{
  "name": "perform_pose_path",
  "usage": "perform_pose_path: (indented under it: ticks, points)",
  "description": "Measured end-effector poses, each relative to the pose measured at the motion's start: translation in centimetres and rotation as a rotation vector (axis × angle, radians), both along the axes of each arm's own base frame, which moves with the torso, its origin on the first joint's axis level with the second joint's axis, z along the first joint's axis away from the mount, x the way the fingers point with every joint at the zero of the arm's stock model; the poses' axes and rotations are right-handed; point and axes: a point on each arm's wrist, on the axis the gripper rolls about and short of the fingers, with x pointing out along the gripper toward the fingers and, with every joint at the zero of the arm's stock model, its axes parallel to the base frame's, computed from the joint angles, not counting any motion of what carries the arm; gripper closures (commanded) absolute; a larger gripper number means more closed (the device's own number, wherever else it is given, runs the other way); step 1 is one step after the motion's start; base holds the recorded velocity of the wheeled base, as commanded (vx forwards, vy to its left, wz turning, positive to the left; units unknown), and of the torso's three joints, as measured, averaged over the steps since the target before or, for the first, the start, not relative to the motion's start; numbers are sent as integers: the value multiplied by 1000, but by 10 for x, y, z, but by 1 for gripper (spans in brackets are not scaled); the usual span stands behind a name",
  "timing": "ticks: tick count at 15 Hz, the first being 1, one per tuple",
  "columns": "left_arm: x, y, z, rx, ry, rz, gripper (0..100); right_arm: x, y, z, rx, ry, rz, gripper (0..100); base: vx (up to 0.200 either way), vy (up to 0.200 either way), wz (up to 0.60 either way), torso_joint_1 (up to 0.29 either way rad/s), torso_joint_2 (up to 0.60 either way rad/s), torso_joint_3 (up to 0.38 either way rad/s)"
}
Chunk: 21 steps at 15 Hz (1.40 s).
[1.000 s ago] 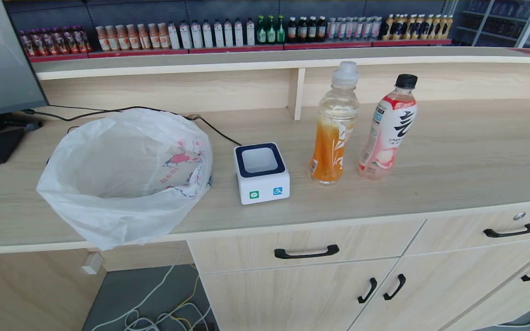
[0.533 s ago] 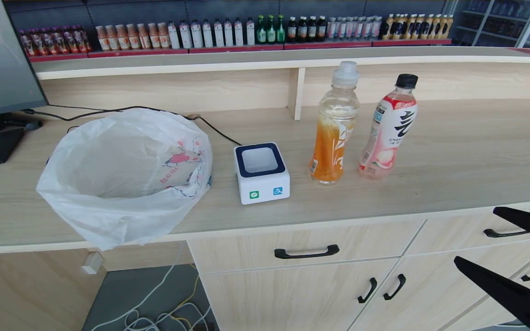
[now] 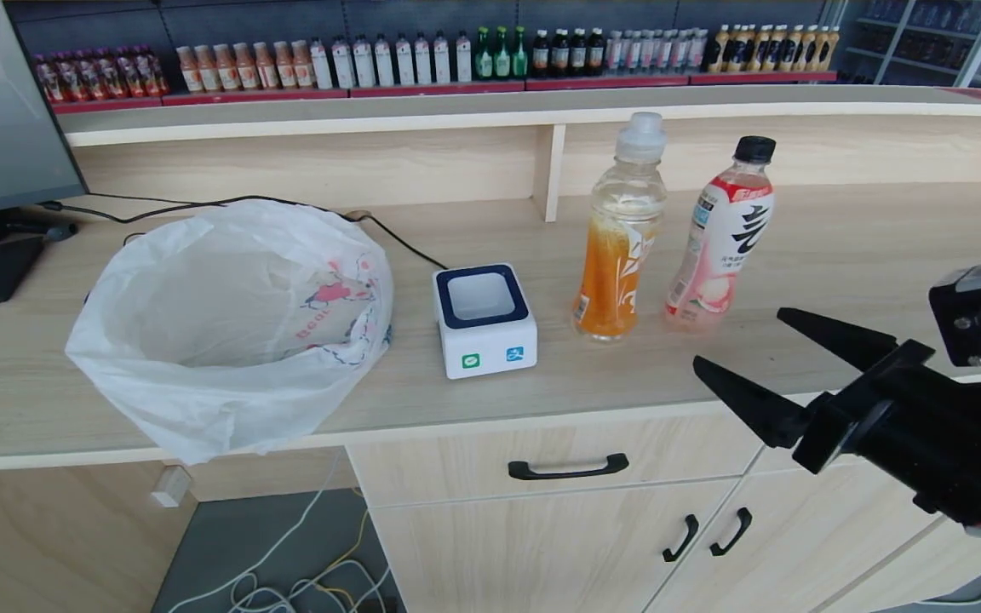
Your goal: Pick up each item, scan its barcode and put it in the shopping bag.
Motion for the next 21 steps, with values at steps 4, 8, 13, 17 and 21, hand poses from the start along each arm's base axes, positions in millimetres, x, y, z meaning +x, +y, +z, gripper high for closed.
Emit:
perform_pose_path:
  ticks: [4,8,13,17,21]
  points:
    - [0,0,0,0,0,0,0,37,21,7,166,-99,-56,0,0,0,0,0,0,0]
    - [0,0,0,0,0,0,0,57,39,0,187,-97,-46,0,0,0,0,0,0,0]
    - [0,0,0,0,0,0,0,66,51,-9,191,-61,-66,0,0,0,0,0,0,0]
    - [0,0,0,0,0,0,0,81,62,-10,196,-45,-163,0,0,0,0,0,0,0]
    - [0,0,0,0,0,0,0,94,72,-9,193,-41,-194,0,0,0,0,0,0,0]
